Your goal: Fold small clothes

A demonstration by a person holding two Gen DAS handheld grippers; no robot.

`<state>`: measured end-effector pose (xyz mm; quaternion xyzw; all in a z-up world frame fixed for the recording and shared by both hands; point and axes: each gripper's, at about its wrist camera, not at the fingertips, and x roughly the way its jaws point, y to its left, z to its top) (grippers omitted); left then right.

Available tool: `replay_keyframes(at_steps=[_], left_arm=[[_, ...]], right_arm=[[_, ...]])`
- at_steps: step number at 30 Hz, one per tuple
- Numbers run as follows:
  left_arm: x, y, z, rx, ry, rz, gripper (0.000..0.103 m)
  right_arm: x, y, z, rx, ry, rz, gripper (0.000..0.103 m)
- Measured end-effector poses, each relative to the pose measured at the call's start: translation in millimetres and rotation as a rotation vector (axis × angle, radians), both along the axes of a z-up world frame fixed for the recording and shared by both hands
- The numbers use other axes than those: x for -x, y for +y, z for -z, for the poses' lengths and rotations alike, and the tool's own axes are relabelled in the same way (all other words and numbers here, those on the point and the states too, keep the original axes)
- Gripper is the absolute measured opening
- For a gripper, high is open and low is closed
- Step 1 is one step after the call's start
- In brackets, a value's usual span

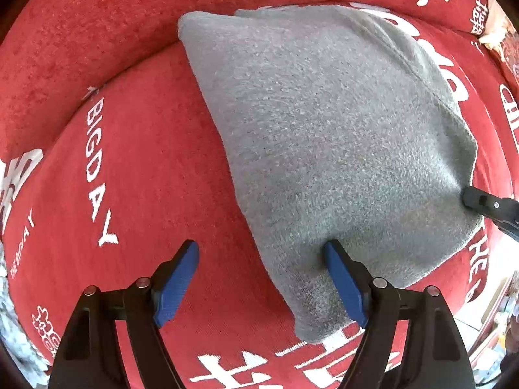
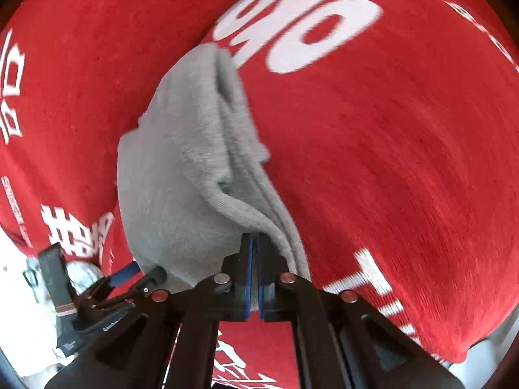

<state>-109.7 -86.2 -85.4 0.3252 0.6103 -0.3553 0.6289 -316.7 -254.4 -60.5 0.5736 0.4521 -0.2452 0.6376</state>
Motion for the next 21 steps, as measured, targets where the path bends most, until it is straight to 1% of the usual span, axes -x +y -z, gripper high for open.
replay_keyframes(at_steps=[4, 9, 13, 17, 18, 20, 21], left_arm=[[-2, -1, 0, -0.006, 0.016, -0.006, 0.081], [-13, -3, 1, -0.009, 0.033, -0.007, 0.081], [-17, -2, -1, -0.014, 0.041, -0.01, 0.081], [-20, 0, -10, -0.017, 0.038, -0.007, 0.081], [-17, 1, -11, -0.016, 0.035, -0.006, 0.081], [-18, 3, -17, -0.009, 0.031, -0.004, 0.081], [-19, 3, -19, -0.006, 0.028, -0.004, 0.081]], right_arm=[[8, 0, -3, -0.003, 0.017, 0.019, 0.0], [15, -1, -9, -0.011, 0.047, 0.074, 0.001], [23, -3, -16, 0.01, 0.115, 0.1, 0.014], [31, -4, -23, 0.011, 0.104, 0.128, 0.015], [32, -4, -25, 0.018, 0.098, 0.127, 0.017], [32, -4, -29, 0.03, 0.095, 0.122, 0.027], [31, -3, -31, 0.039, 0.097, 0.119, 0.039]])
